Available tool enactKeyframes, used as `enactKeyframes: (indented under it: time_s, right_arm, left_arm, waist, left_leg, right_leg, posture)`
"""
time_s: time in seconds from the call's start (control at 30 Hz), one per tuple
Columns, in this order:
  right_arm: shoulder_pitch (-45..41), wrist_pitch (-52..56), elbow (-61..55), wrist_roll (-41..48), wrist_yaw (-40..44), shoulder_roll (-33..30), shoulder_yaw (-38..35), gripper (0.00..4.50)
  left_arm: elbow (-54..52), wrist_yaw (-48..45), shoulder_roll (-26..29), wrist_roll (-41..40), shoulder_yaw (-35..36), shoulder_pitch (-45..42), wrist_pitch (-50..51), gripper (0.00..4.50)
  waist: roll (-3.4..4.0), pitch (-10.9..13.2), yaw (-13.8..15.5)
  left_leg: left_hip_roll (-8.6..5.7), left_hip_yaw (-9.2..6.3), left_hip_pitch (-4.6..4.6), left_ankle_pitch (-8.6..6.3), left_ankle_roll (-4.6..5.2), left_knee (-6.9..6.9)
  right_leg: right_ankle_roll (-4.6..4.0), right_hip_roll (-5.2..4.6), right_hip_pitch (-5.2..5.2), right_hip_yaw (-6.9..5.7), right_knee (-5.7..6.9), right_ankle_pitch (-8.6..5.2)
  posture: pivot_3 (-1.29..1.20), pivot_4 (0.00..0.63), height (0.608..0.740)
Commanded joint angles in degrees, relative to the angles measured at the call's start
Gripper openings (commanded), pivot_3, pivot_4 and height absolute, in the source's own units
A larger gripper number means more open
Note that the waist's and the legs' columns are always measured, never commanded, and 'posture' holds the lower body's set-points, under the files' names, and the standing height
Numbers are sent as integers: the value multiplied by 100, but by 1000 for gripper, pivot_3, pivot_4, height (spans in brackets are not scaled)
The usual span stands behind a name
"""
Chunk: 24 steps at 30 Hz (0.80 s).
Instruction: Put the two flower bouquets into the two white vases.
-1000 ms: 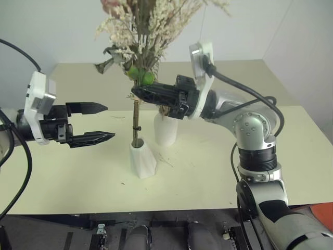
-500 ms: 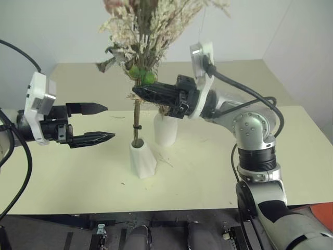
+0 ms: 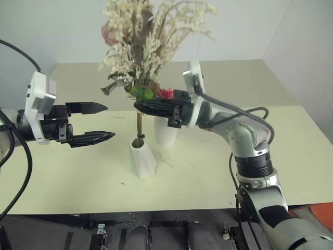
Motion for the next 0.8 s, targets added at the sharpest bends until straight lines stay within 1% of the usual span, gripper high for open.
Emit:
enactKeyframes:
  time_s: [0.03, 0.23, 0.43, 0.8]
  right_arm:
    - [-10, -290, -191, -90, 70, 28, -13, 184]
    - [68, -337, -221, -175, 81, 62, 32, 184]
    - [39, -217, -369, -39, -25, 171, -33, 184]
    - [194, -274, -386, -145, 13, 161, 144, 184]
  left_arm:
    - [-99, 0, 42, -62, 138, -66, -66, 4500]
    - [-107, 13, 36, -49, 137, -54, -76, 4500]
    - [-80, 7, 31, -29, 102, -77, -102, 4500]
    - [-72, 2, 49, -7, 112, -64, -136, 4500]
  waist:
    - [0, 0, 0]
    - [0, 0, 4]
    - [0, 0, 1]
    - [0, 0, -2]
  left_leg:
    - [0, 0, 0, 0, 0, 0]
    - [0, 0, 0, 0, 0, 0]
    - [0, -1, 1, 0, 0, 0]
    - [0, -1, 1, 0, 0, 0]
  right_leg:
    - [0, 0, 0, 0, 0, 0]
    - [0, 0, 1, 0, 0, 0]
    - [0, 0, 0, 0, 0, 0]
    - [0, 0, 0, 0, 0, 0]
  posture:
    - [0, 150, 740]
    - [0, 150, 740]
    - [0, 150, 740]
    - [0, 150, 740]
